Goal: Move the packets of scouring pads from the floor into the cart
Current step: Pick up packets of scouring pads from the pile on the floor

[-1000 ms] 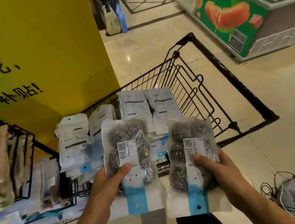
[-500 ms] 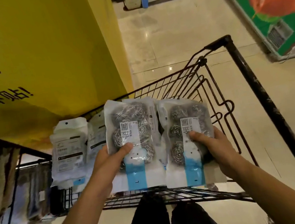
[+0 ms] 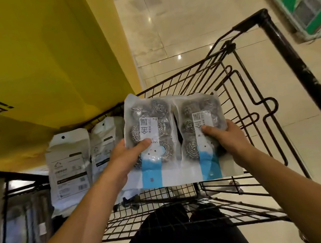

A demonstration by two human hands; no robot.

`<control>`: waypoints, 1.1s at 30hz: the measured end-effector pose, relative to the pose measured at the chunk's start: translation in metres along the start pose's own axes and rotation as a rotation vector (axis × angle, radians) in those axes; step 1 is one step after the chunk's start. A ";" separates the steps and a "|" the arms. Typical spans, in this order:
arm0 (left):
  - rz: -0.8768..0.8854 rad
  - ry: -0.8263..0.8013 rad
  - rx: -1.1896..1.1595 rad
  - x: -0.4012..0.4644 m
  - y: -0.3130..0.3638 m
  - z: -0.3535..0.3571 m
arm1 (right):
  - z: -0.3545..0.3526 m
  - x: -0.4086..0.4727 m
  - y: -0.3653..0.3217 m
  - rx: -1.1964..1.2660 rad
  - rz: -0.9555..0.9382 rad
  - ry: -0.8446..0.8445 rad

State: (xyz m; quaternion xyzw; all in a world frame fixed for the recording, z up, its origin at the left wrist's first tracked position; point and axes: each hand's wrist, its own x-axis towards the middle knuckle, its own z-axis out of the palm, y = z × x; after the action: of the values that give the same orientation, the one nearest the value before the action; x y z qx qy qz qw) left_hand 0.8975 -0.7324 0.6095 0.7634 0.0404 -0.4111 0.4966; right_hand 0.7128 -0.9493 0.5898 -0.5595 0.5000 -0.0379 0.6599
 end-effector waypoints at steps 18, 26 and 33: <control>0.112 0.142 0.183 -0.064 -0.030 -0.064 | -0.016 -0.092 -0.002 -0.547 -0.274 0.117; 0.013 0.357 0.040 -0.177 -0.136 -0.061 | -0.038 -0.127 0.030 -0.577 -0.146 -0.353; -0.224 0.605 -0.140 -0.297 -0.252 -0.027 | -0.038 -0.135 0.059 -0.877 -0.208 -0.542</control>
State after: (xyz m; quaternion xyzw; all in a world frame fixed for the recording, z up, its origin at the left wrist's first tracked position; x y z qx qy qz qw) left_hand 0.5994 -0.4812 0.6300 0.8058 0.2980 -0.2140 0.4649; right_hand 0.5892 -0.8720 0.6324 -0.8195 0.2223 0.2555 0.4622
